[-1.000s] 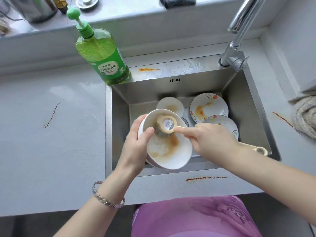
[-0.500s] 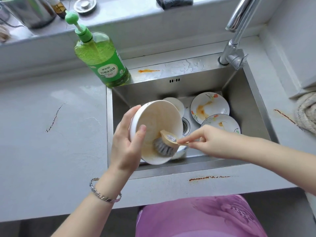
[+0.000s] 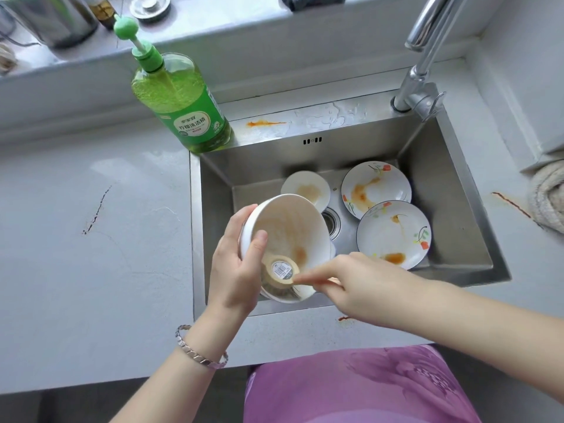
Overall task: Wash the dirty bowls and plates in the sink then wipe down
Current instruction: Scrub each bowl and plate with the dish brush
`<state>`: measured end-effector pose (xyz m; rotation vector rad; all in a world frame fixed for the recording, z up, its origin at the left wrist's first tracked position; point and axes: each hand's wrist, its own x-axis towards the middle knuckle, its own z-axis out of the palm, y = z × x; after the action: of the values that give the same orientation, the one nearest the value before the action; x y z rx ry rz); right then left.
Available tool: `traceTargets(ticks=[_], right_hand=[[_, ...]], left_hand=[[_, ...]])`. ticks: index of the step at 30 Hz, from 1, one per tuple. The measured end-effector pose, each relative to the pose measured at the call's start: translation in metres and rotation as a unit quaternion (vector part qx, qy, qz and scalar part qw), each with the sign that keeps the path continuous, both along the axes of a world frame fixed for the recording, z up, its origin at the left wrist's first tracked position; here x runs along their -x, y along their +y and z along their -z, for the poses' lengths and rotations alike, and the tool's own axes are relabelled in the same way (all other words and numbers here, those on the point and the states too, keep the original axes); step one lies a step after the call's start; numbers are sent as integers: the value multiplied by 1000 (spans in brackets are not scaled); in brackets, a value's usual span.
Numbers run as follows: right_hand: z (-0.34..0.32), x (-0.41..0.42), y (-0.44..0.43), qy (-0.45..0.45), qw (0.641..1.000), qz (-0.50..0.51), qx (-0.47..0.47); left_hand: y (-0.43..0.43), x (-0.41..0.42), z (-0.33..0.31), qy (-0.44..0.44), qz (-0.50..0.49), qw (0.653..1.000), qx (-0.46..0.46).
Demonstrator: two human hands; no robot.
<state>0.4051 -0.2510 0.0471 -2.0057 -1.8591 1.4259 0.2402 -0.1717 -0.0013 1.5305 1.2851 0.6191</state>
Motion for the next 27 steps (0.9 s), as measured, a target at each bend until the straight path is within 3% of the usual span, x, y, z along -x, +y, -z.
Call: traceTargets(ticks=[2, 5, 7, 10, 14, 18, 20, 24, 27], right_hand=[[-1, -9, 2, -35, 999, -12, -12], [10, -32, 6, -161, 985, -36, -41], [19, -34, 7, -254, 958, -60, -117], [27, -20, -2, -278, 944, -80, -161], [36, -9, -24, -125, 989, -10, -79], [37, -37, -20, -158, 983, 24, -89], [40, -49, -24, -121, 979, 103, -130], [57, -55, -32, 57, 921, 354, -153], [64, -43, -26, 128, 893, 424, -86]], left_hand=[[8, 4, -1, 10, -5, 999, 31], [16, 7, -2, 50, 28, 994, 90], [14, 5, -2, 59, 36, 991, 113], [12, 0, -6, 67, 25, 993, 97], [13, -4, -10, 100, 23, 992, 76], [11, 0, -9, 112, 51, 988, 92], [12, 2, -11, 119, 55, 986, 101], [15, 5, -11, 110, 66, 985, 118], [14, 2, -15, 88, 138, 977, 136]])
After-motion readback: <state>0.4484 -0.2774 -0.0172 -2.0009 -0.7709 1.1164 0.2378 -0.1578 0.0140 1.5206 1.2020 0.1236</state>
